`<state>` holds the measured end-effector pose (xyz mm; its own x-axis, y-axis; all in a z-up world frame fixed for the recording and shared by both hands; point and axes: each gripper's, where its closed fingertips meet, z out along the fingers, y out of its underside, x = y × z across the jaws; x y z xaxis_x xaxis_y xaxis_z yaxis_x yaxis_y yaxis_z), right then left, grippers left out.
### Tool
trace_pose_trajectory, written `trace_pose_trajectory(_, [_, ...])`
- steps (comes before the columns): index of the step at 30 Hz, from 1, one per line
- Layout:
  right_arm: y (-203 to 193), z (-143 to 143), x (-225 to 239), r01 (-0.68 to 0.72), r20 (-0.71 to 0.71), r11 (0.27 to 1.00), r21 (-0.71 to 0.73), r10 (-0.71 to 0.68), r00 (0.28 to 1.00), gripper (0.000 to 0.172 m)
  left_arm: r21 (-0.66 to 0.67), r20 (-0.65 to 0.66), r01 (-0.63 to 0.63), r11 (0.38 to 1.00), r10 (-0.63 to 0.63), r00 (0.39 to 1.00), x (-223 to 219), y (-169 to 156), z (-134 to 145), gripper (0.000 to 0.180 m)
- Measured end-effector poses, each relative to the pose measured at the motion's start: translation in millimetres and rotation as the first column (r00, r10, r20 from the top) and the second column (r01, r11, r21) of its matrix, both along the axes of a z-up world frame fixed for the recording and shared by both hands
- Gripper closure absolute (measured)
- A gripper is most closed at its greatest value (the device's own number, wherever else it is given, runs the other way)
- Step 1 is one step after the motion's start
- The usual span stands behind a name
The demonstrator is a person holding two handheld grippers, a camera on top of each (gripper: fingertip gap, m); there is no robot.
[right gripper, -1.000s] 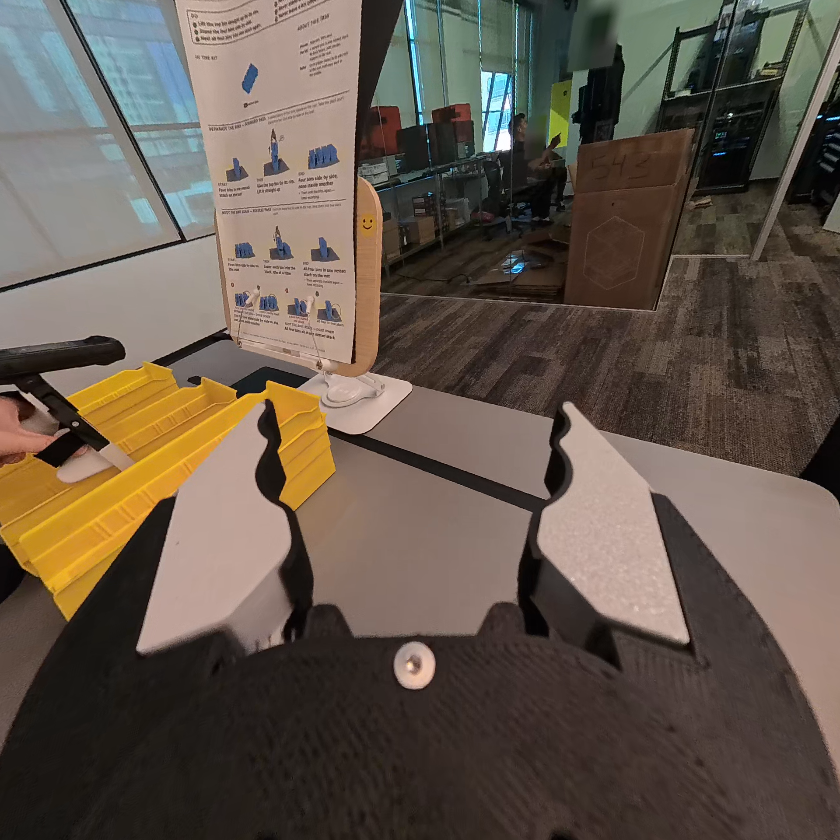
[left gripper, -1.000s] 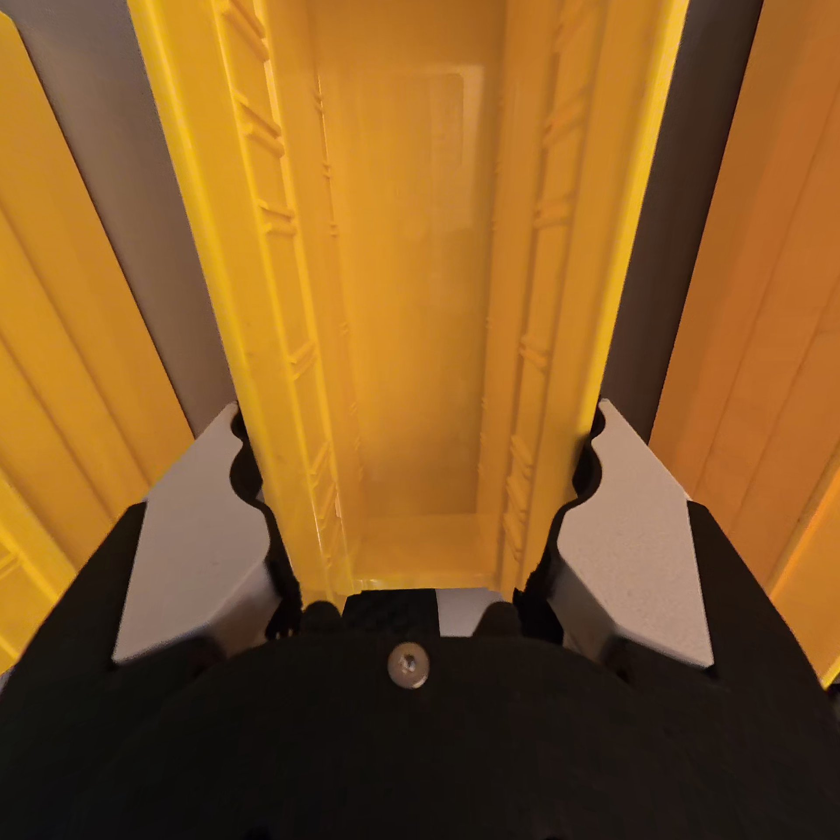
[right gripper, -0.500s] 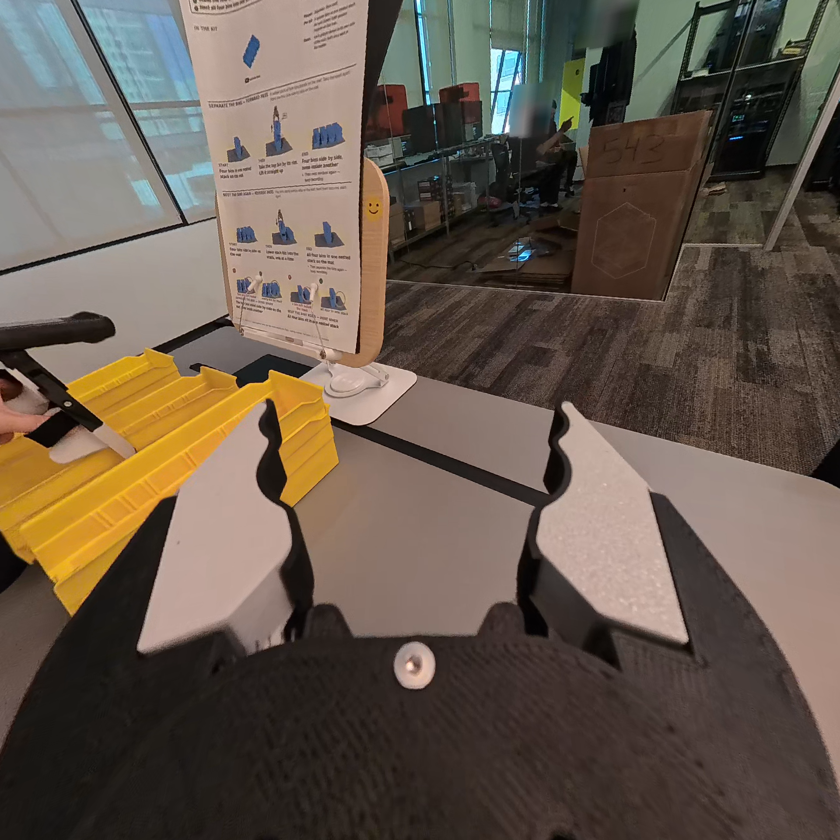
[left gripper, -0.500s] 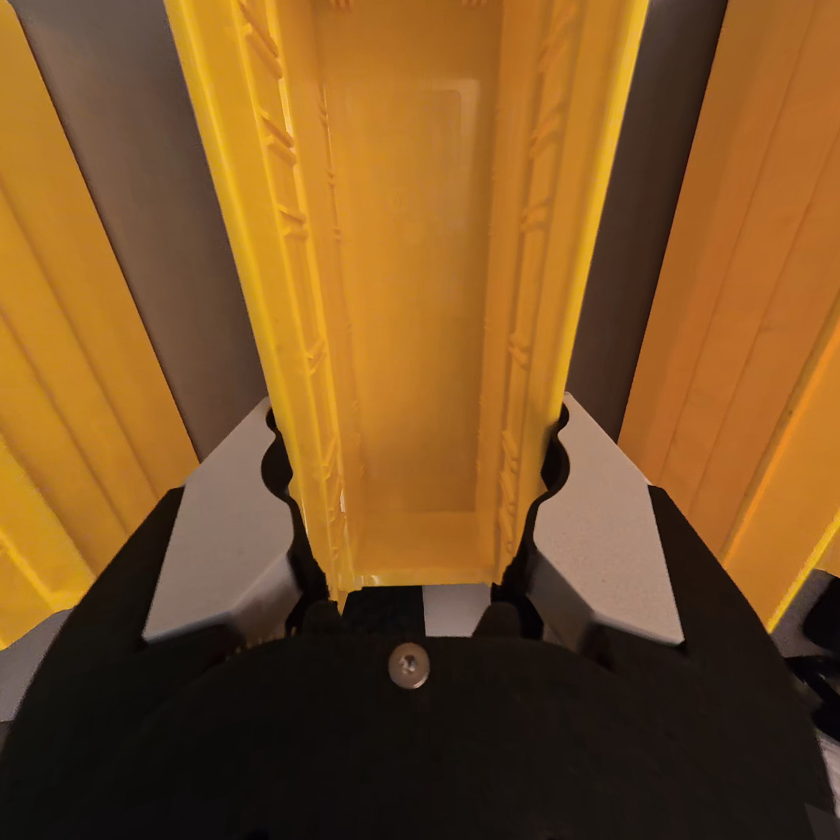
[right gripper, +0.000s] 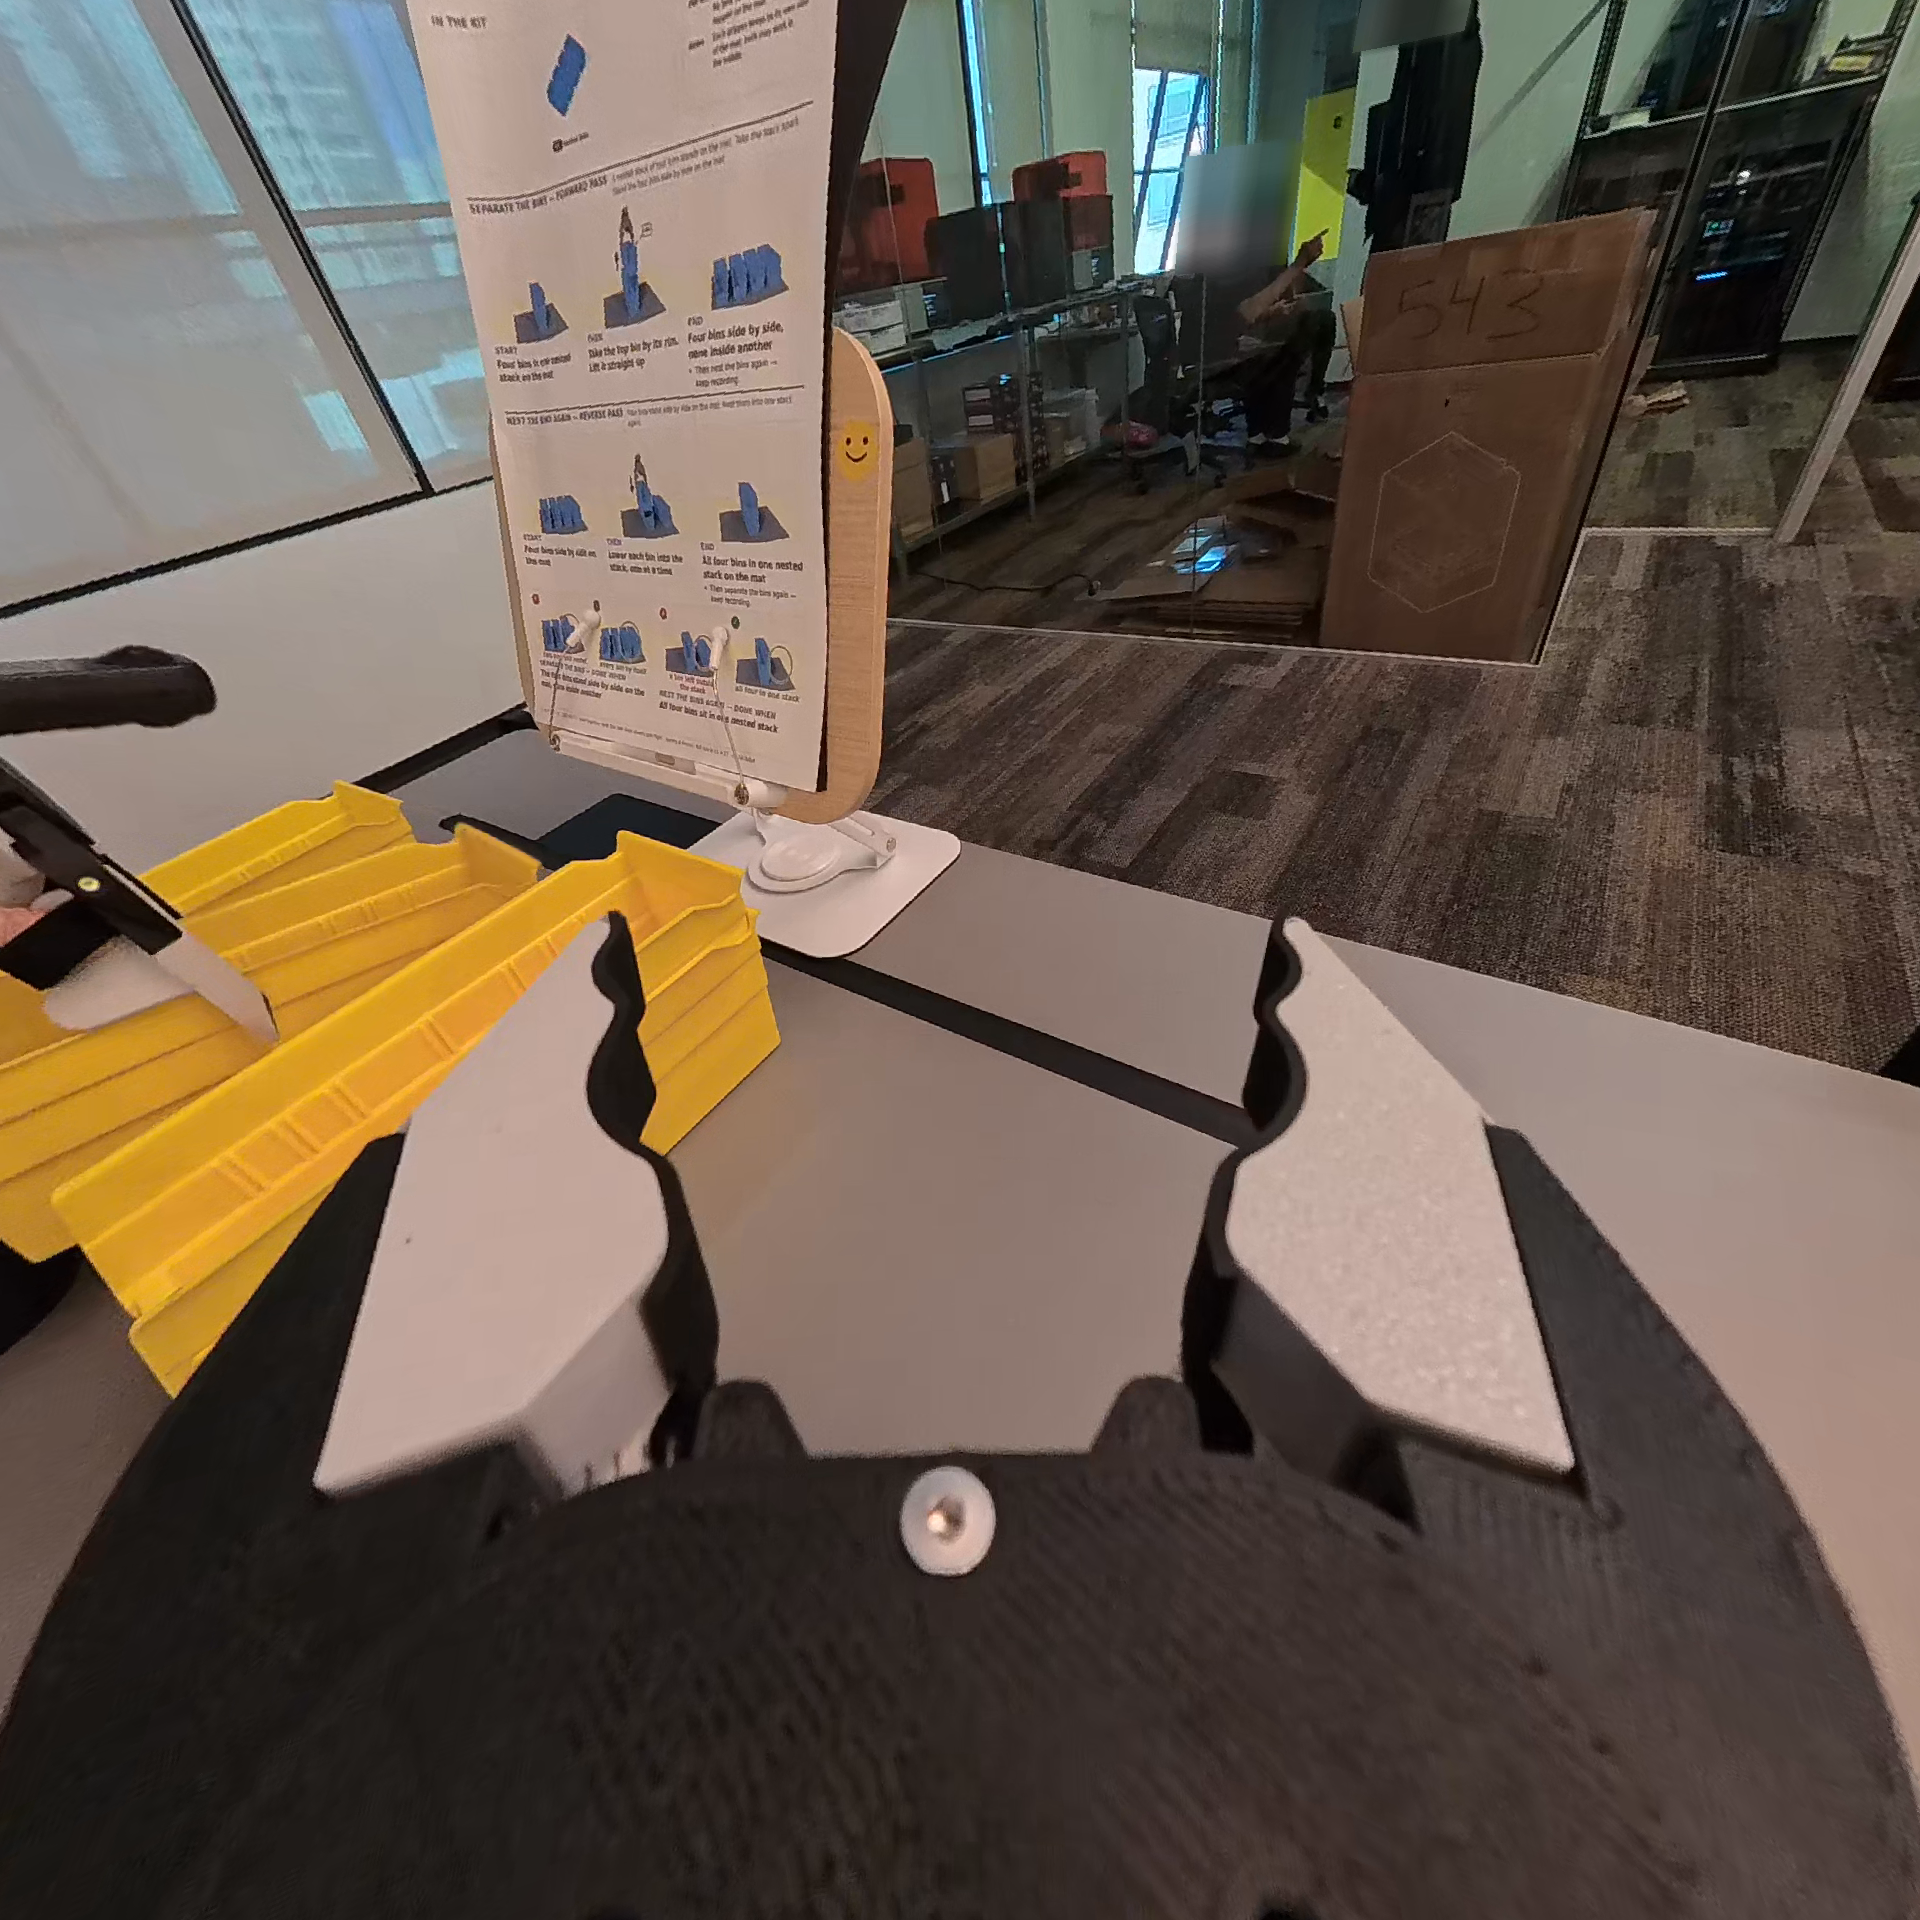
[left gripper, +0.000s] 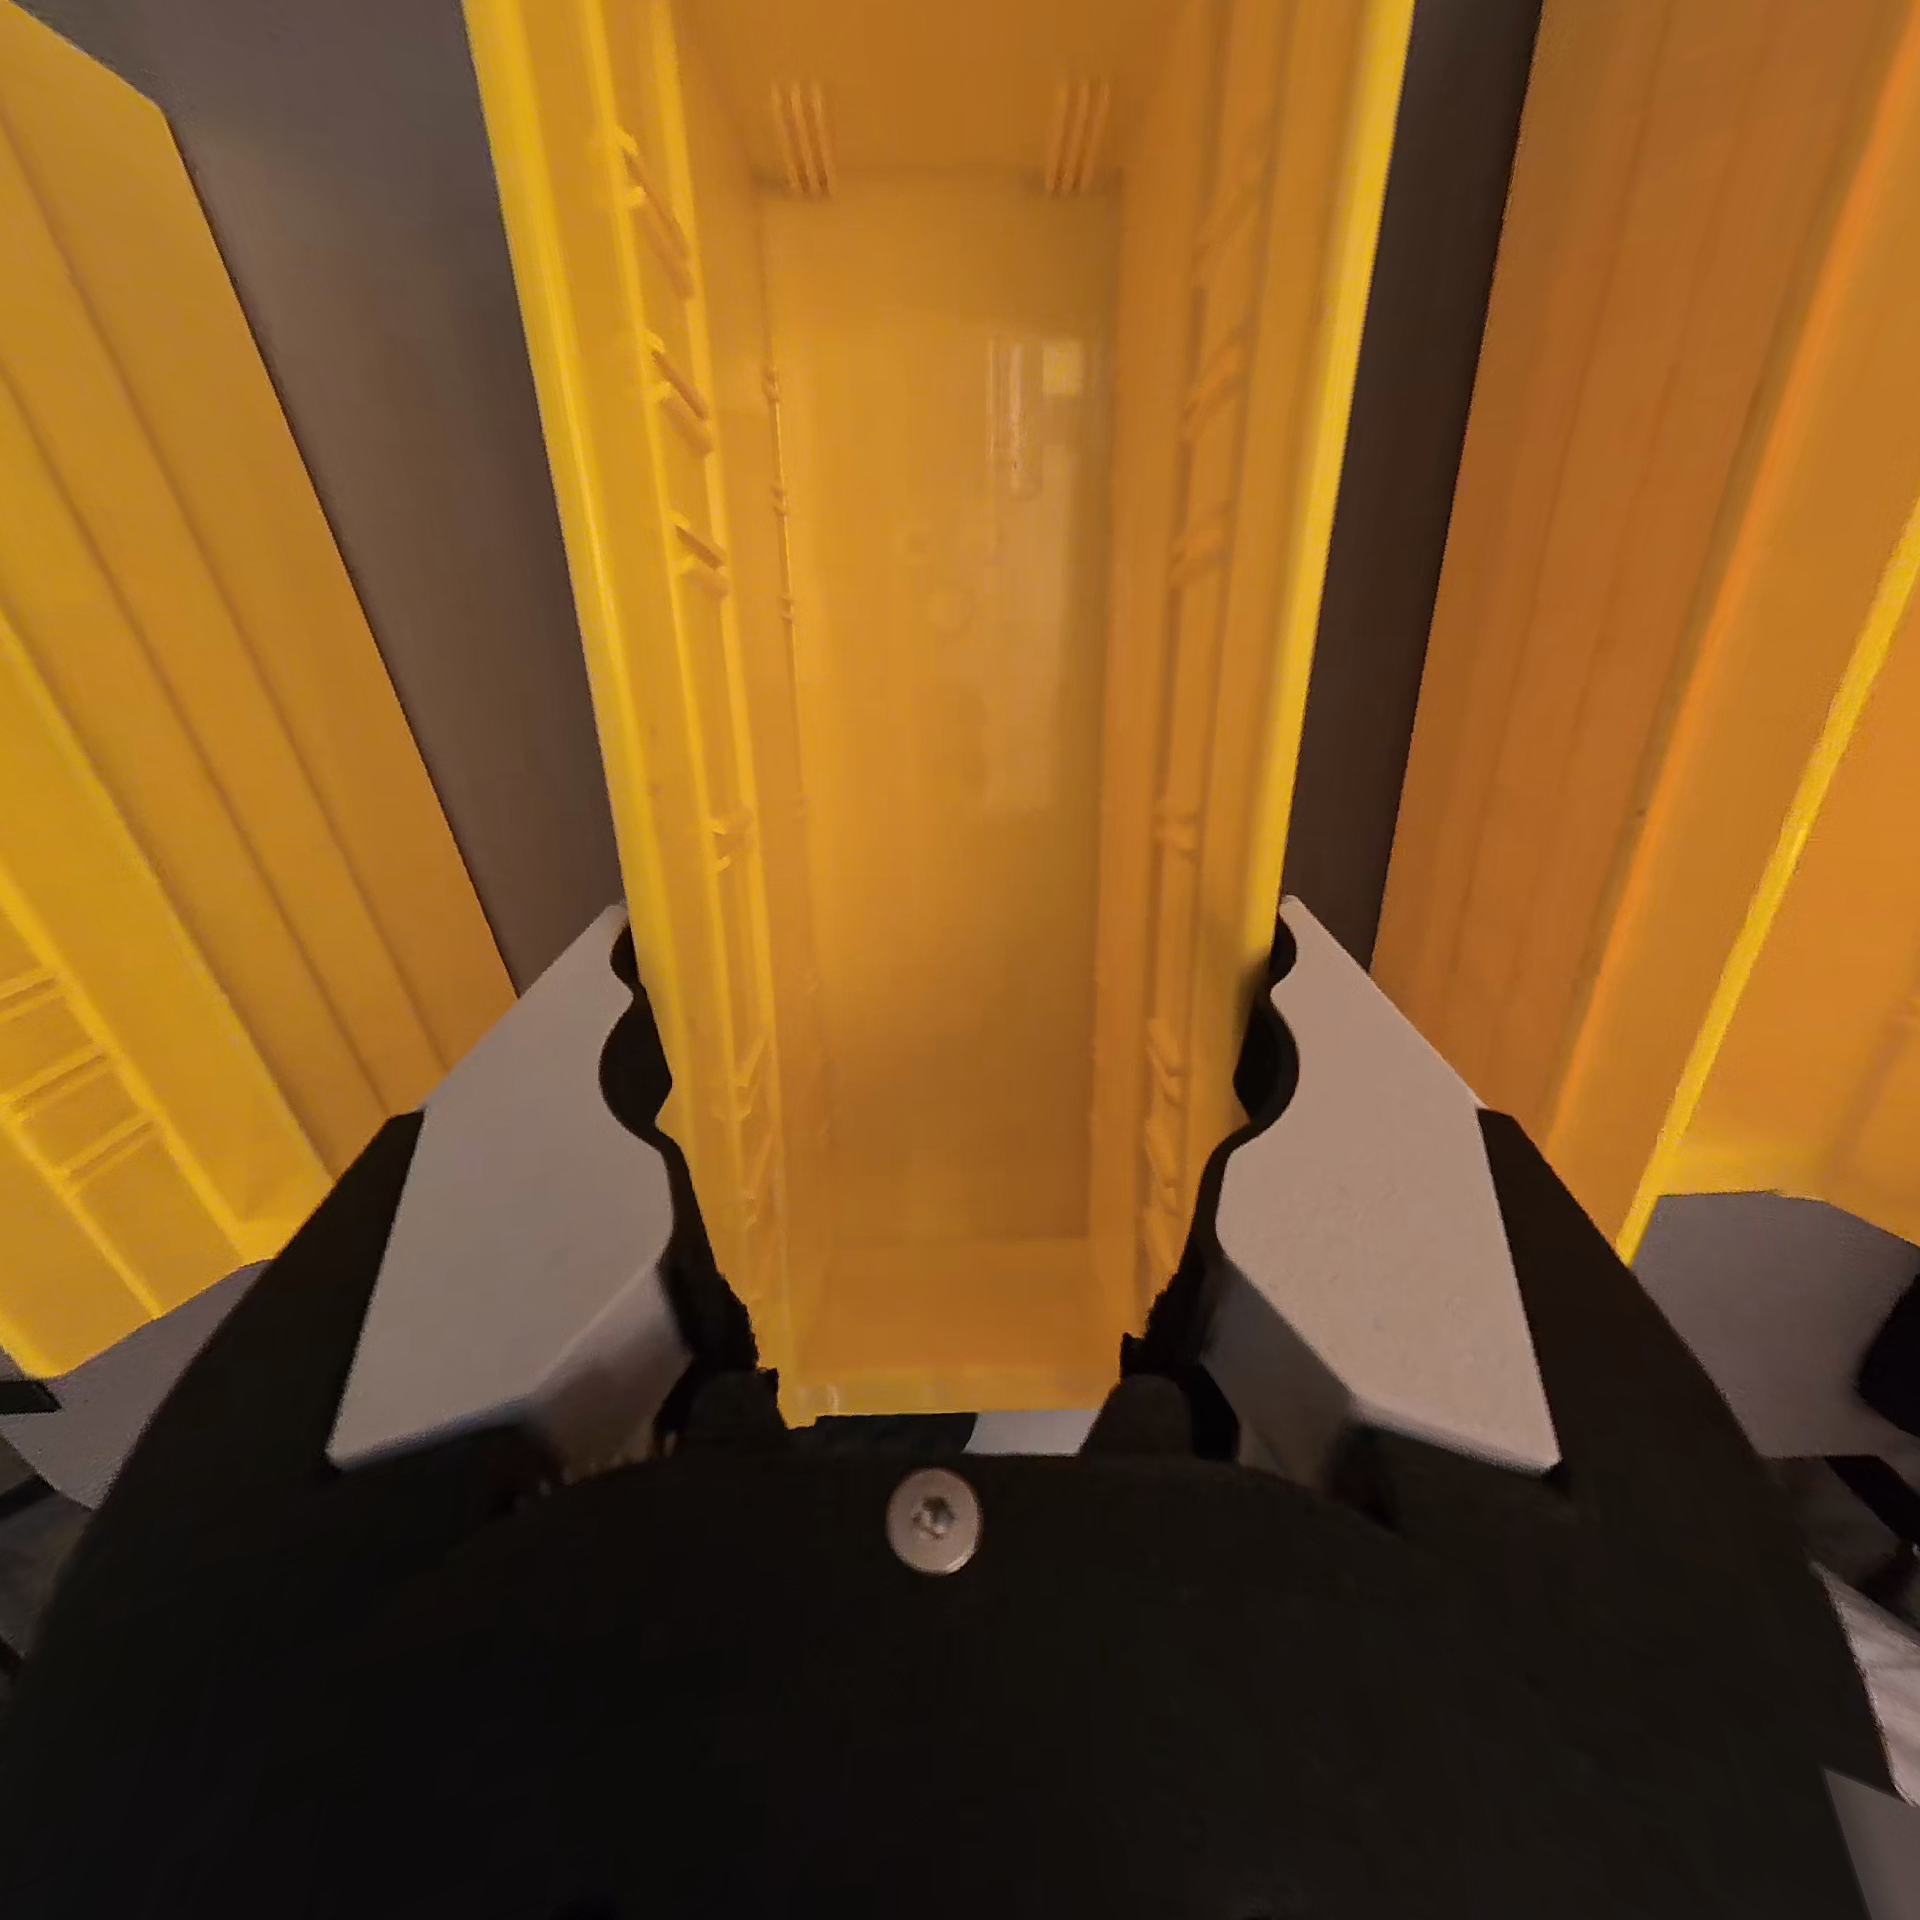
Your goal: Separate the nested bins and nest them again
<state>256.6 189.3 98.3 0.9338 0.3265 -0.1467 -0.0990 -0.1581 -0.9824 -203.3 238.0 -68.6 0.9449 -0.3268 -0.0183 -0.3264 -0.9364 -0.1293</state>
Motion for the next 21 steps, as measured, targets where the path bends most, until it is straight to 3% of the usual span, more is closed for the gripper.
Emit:
trace_pose_trajectory(4, [2,-2,-2,-0.003,0.007,1.000,-0.007,0.003,1.000,0.054,0.015,0.009,0.005,1.000,-0.006,1.000,5,-1,15,0.068])
trace_pose_trajectory(9, [5,-3,-5,-0.004,0.019,1.000,-0.016,0.004,1.000,0.054,0.077,-0.011,0.013,0.997,-0.013,1.000,19,-3,54,0.067])
trace_pose_trajectory(16, [10,-11,-11,-0.013,0.030,0.999,-0.047,0.014,0.999,0.054,0.217,0.023,0.018,0.976,-0.024,0.999,72,-2,108,0.066])
trace_pose_trajectory(21, [15,-18,-19,-0.036,0.037,0.996,-0.079,0.039,0.999,0.054,0.265,0.057,0.008,0.964,-0.024,0.998,116,-12,121,0.065])
